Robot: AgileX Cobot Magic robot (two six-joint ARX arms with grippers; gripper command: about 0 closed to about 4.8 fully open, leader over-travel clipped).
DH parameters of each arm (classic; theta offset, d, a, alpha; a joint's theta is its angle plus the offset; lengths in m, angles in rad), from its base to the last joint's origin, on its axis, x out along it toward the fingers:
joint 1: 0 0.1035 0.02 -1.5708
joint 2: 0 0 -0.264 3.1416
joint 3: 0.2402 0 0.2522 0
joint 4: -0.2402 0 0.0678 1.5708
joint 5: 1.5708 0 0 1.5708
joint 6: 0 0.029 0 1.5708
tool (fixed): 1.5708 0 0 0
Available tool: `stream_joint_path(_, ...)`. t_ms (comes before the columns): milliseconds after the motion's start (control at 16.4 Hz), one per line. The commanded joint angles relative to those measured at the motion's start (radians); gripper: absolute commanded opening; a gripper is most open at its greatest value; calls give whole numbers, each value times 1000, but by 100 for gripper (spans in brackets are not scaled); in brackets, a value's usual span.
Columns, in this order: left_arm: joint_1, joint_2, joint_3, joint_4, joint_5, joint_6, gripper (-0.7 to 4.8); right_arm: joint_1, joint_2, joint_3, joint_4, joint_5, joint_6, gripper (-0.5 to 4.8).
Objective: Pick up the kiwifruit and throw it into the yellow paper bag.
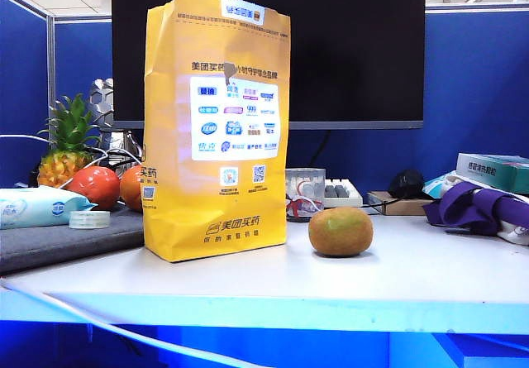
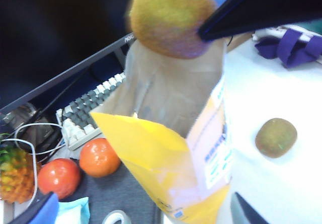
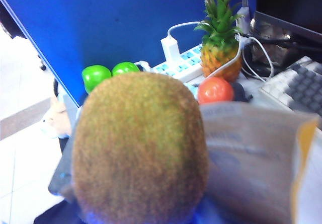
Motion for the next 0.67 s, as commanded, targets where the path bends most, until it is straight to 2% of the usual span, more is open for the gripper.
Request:
stream_joint_path(61, 1, -1, 4, 5, 8, -6, 479, 1, -7, 7, 98, -15, -2, 479)
stream_joint_path(122, 0, -2, 4, 5, 8, -5, 479, -2, -17, 7, 105, -7, -1, 479)
stream_joint_path(244, 0, -35, 4, -3, 22, 43, 479, -23, -71, 7, 55, 110, -18, 479)
stream_joint_path(366, 0, -101, 4, 6, -7, 79, 479, -31, -159, 6, -58, 250, -143, 479)
stream_joint_path(488, 1, -243, 3, 6, -51, 100, 479, -32, -285, 5, -183, 345, -256, 479)
stream_joint_path(671, 1, -452, -34, -2, -40, 98, 479, -32, -434, -2, -205, 363, -260, 479)
